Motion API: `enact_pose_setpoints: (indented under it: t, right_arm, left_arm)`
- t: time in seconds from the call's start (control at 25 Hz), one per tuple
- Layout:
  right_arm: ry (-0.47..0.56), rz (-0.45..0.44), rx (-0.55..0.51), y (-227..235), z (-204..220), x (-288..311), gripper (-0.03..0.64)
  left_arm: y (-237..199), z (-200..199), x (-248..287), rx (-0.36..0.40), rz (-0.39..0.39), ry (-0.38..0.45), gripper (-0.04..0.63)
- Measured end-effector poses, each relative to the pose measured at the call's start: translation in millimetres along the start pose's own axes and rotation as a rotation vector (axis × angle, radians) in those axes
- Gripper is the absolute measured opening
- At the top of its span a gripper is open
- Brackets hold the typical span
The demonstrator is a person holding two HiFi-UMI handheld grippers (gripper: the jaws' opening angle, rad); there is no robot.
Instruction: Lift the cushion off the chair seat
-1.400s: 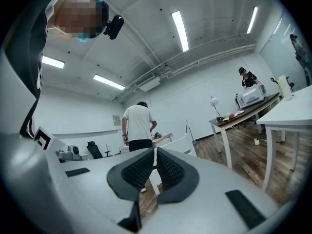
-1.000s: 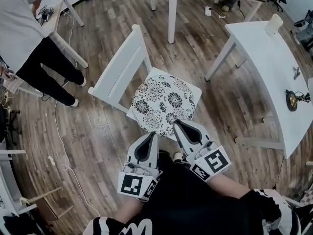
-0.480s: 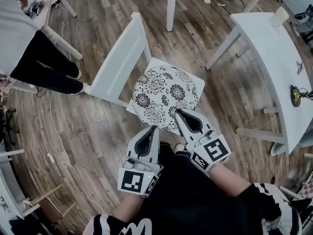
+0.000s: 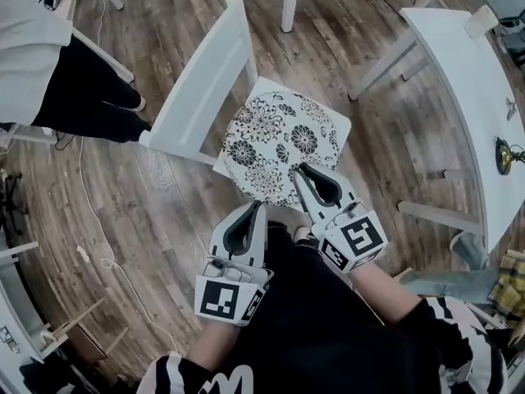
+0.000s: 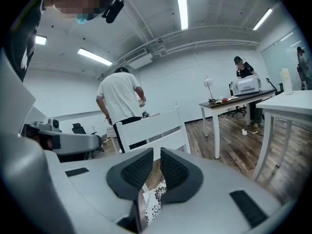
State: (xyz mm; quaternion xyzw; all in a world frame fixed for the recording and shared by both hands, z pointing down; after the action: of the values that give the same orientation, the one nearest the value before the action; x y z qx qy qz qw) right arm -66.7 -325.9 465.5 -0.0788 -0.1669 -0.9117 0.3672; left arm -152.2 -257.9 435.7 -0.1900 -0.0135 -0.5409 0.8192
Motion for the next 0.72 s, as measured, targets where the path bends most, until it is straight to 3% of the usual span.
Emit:
enact_pose_setpoints:
  t: [0.16,0.72]
  right_arm:
    - [-0.041,0.008,0.001,4,11,11,0.105]
    - [-0.140,0.025,-0.003,24,51,46,0.117]
  left_arm:
    - [-9,5,-1,-0.016,-0.008,-0.006,0.002]
    - [-29,20,-1,-0.046,-0.030,-0.030,0.002]
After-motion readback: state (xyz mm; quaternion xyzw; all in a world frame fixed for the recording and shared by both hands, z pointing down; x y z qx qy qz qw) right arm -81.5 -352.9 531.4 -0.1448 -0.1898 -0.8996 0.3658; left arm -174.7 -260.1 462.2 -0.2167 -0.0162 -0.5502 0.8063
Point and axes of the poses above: the fingertips, and each gripper's own axes: x forward along the fingers, y to its right, z out of its underside, the point moved 2 cm from there along -x, backward along the fingers
